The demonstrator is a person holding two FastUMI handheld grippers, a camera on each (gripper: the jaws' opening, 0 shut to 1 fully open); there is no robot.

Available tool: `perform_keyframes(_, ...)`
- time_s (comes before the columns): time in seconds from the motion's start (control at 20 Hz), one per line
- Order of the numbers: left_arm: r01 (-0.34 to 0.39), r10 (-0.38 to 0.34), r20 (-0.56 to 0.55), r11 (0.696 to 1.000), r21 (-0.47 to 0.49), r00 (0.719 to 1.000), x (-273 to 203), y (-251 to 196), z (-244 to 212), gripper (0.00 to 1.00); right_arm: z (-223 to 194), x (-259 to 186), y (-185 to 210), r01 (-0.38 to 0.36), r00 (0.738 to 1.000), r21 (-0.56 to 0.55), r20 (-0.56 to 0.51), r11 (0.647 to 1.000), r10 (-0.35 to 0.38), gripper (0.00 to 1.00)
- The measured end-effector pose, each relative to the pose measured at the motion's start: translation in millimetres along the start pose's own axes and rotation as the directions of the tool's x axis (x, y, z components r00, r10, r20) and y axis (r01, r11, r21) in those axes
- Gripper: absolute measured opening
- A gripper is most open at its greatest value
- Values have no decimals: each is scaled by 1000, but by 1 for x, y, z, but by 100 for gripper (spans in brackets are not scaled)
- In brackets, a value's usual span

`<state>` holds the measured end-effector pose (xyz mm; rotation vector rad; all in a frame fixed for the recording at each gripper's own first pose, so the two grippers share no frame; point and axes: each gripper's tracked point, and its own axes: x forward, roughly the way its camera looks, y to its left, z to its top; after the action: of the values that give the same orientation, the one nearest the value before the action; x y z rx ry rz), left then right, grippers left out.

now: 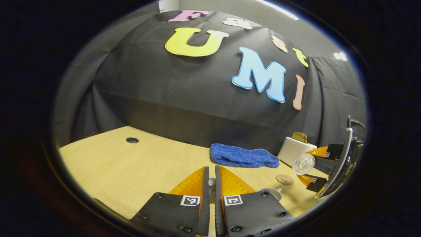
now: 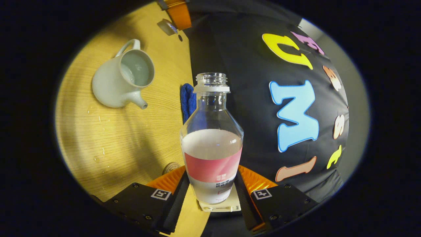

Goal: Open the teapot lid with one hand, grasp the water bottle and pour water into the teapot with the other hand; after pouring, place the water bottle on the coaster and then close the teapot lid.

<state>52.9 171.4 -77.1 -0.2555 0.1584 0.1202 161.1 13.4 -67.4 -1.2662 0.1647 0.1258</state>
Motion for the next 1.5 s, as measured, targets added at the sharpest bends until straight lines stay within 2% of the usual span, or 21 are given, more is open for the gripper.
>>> perform_keyframes(0.15, 6, -6, 1, 1000, 12, 1000, 0, -1, -2, 12, -6, 8, 6, -79, 997, 191, 1, 978, 80, 75)
perform_keyframes(0.2, 11, -11, 0, 1000, 17, 1000, -1, -3, -3, 15, -7, 9, 6, -96, 995, 262, 2, 960, 99, 76)
perform_keyframes(0.45, 37, -37, 4, 998, 43, 999, -2, -19, -4, 13, -12, 15, 7, -135, 990, 511, 29, 849, 140, 76)
perform_keyframes(0.5, 41, -41, 4, 998, 49, 999, -3, -21, -4, 13, -10, 17, 8, -153, 987, 571, 51, 806, 151, 76)
perform_keyframes(0.65, 53, -53, -3, 997, 62, 999, -1, -29, -8, 15, -14, 33, 10, -169, 983, 754, 84, 635, 162, 76)
perform_keyframes(0.85, 67, -66, -8, 995, 75, 998, -1, -35, -10, 15, -26, 49, 5, -143, 988, 854, 90, 501, 128, 76)
perform_keyframes(1.0, 76, -77, 1, 994, 72, 997, -2, -38, -9, 15, -31, 58, 7, -131, 988, 917, 88, 377, 130, 76)
perform_keyframes(1.1, 75, -75, -1, 994, 78, 997, -1, -38, -9, 15, -32, 62, 10, -141, 986, 937, 102, 320, 133, 75)
perform_keyframes(1.15, 74, -74, -4, 994, 80, 997, -1, -38, -10, 13, -35, 64, 14, -135, 985, 942, 95, 308, 142, 76)
perform_keyframes(1.3, 75, -74, -10, 994, 81, 997, 0, -39, -13, 15, -36, 67, 16, -129, 986, 944, 90, 303, 139, 75)
perform_keyframes(1.35, 77, -76, -12, 993, 84, 997, 1, -40, -14, 13, -36, 67, 17, -134, 986, 946, 97, 294, 134, 76)
perform_keyframes(1.5, 77, -76, -23, 993, 92, 997, 2, -41, -19, 15, -38, 68, 19, -134, 985, 953, 99, 272, 139, 76)
